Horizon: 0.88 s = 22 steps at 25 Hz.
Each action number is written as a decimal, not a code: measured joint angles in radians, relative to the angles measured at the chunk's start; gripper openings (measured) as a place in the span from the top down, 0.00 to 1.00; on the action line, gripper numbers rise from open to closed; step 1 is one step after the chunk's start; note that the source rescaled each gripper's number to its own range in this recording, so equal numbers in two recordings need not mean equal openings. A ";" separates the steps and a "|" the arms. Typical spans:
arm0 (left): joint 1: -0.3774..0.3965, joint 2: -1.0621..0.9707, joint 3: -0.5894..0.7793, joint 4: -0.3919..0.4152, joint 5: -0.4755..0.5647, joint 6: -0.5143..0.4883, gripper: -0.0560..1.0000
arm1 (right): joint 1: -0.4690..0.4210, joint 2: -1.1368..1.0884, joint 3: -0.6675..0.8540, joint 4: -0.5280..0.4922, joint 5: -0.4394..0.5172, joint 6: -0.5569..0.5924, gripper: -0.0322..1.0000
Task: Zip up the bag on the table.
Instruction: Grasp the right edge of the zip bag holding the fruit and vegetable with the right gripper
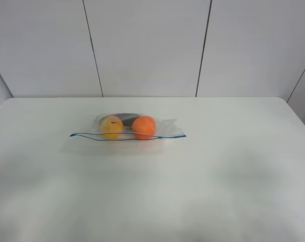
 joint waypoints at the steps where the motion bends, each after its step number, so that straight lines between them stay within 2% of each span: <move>1: 0.000 0.000 0.000 0.000 0.000 0.000 0.00 | 0.000 0.000 0.000 0.000 0.000 0.000 0.02; 12: 0.000 0.000 0.000 0.000 0.000 0.000 0.00 | 0.000 0.049 -0.032 -0.003 -0.013 -0.004 0.02; 17: 0.000 0.000 0.000 0.000 0.000 0.000 0.00 | 0.000 0.353 -0.196 0.012 -0.029 -0.004 0.02; 22: 0.000 0.000 0.000 0.000 0.000 0.000 0.00 | 0.000 0.764 -0.390 0.096 -0.042 -0.004 0.02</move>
